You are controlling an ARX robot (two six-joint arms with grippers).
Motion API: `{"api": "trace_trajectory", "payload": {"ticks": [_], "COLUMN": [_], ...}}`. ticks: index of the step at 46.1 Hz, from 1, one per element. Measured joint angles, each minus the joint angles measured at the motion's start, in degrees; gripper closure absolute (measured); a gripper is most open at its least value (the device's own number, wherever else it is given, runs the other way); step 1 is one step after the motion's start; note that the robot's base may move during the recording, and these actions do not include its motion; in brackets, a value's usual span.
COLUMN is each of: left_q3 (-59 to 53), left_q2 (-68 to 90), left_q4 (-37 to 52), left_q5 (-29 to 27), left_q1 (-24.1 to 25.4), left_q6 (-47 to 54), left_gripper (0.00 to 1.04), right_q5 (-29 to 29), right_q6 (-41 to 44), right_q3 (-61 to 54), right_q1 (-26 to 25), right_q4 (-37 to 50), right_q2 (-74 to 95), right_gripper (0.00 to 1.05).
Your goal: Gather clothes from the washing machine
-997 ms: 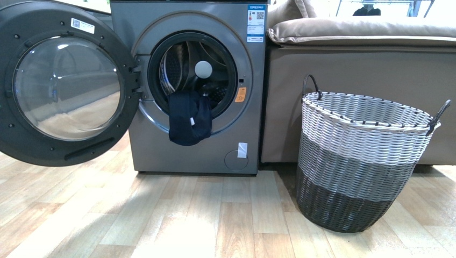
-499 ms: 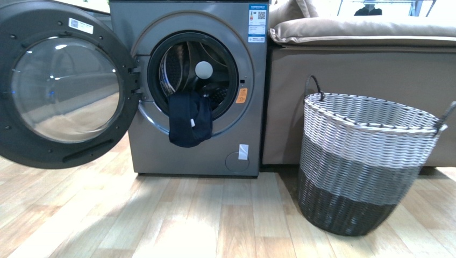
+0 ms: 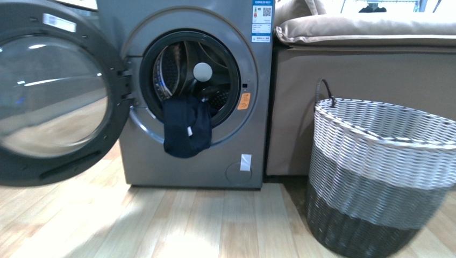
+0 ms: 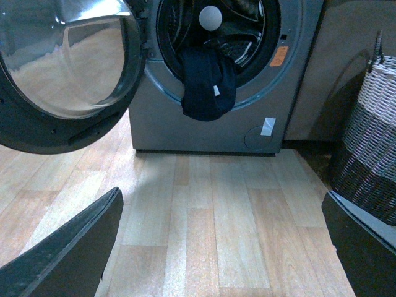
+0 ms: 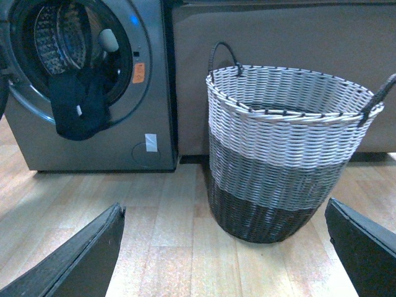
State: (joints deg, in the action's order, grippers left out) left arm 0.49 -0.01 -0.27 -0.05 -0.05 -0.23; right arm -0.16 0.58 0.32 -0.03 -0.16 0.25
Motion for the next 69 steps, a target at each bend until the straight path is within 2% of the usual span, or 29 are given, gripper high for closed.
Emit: {"api": "trace_trajectory", "payload": {"ticks": [69], "left_q3": [0.0], "left_q2": [0.02], "left_q4": [0.0], "left_q5": [0.15], "left_q1": [0.0], "left_q6": [0.0], "left_gripper": [0.07], "right_q5": [0.15], "right_q6": [0.0], "right_q3": [0.0], "right_q1": [0.02], "right_q4": [0.0], "right_q2": [0.0], "right_gripper": [0.07]}}
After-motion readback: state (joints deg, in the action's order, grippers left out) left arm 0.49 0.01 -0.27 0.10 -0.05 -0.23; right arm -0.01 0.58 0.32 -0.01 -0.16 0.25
